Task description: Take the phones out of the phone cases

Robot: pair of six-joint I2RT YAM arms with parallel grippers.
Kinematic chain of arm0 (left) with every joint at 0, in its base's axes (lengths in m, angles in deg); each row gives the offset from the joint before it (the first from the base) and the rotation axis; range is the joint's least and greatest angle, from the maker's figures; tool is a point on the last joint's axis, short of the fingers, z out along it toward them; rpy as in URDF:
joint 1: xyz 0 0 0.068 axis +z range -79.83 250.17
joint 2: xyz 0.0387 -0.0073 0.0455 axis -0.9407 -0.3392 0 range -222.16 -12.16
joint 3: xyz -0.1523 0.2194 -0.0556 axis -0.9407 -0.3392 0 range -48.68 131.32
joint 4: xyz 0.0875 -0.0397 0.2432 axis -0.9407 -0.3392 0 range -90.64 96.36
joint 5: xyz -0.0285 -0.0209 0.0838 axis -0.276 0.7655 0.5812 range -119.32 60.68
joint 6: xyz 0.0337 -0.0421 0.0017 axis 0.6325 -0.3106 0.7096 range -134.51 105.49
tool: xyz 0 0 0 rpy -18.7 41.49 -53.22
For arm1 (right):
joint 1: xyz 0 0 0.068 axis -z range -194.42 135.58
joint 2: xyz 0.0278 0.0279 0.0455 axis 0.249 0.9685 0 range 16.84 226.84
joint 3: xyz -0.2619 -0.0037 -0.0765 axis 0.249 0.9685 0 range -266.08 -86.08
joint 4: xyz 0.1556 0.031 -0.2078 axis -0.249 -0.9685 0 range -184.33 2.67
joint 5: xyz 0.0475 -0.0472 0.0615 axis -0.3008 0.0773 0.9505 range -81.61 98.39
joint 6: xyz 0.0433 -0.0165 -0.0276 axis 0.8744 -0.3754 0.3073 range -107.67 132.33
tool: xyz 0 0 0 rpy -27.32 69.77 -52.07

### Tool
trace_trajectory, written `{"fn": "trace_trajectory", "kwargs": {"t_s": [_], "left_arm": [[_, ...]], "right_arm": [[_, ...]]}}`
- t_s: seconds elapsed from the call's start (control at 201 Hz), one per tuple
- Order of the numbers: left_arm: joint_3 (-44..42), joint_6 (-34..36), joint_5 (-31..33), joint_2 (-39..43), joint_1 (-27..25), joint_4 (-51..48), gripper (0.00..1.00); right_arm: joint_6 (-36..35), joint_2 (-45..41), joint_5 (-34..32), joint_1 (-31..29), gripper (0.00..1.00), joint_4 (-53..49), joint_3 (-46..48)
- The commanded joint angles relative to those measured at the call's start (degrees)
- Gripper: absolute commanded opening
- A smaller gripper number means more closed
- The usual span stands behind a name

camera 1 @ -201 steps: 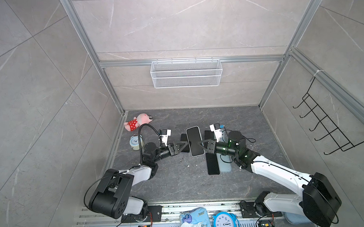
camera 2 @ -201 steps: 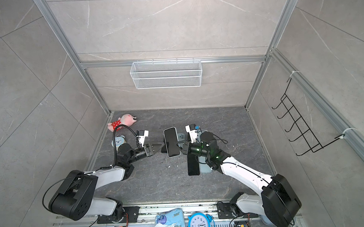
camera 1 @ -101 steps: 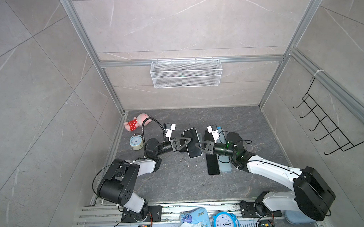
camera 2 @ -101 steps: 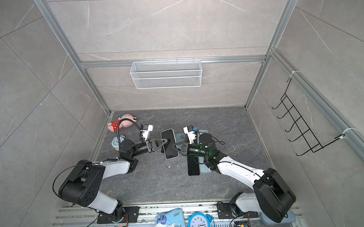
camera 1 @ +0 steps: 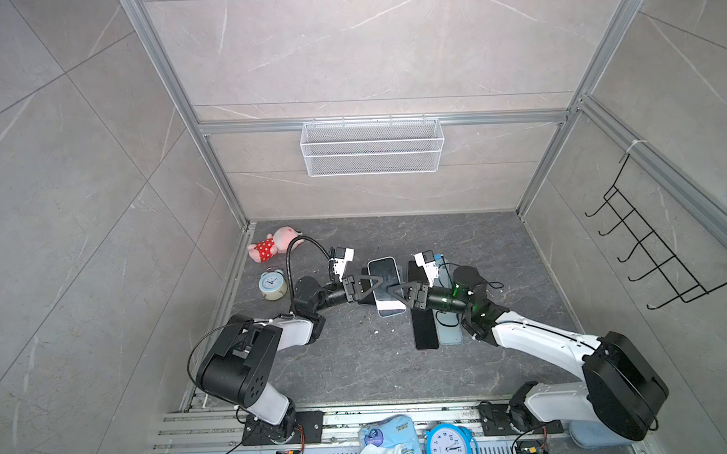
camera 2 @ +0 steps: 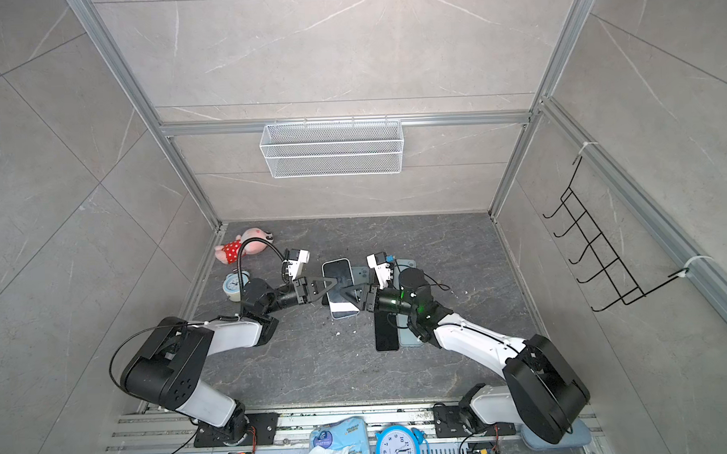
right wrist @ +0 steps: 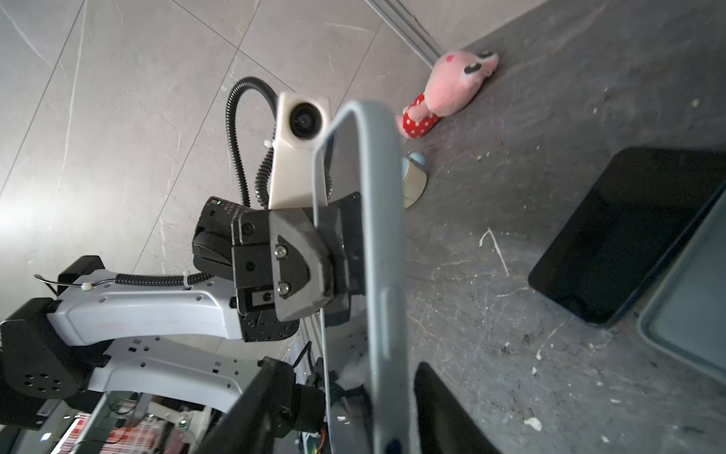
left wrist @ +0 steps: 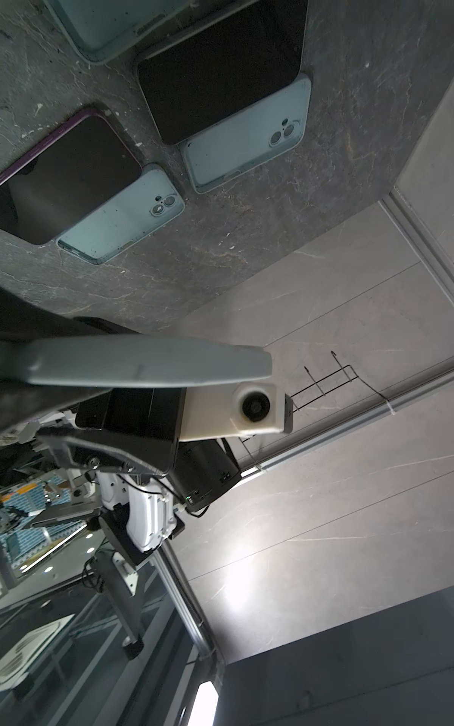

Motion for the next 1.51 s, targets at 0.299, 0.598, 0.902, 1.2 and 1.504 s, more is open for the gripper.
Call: {"fn": "trace_trajectory", "kwargs": {"t_s": [0.299,0.598,0.902,1.2,1.504], "left_arm": [[-2.17,5.74,60.39,33.69,-17.54,-27.60,0.00],[-4.74,2.66,79.04,33.24,-29.14,-22.89,0.00],[-4.70,2.09,80.50,30.47,-31.15,-18.82,0.00],[-4.97,2.37,79.58,29.55,-31.71,-16.34,0.00],[-5.29,2.68,78.73,29.45,-31.81,-15.33,0.00]], "right_arm": [[3.55,-15.28,-23.94,-10.58,0.74,7.29,10.25],[8.22,-9.49,-26.19,-15.95,0.73,24.64,12.82],[8.73,-7.58,-27.57,-17.69,0.60,26.91,13.05],[8.58,-6.28,-27.36,-18.06,0.38,27.71,12.62],[8.38,-6.05,-27.26,-18.09,0.18,27.83,12.41]]}}
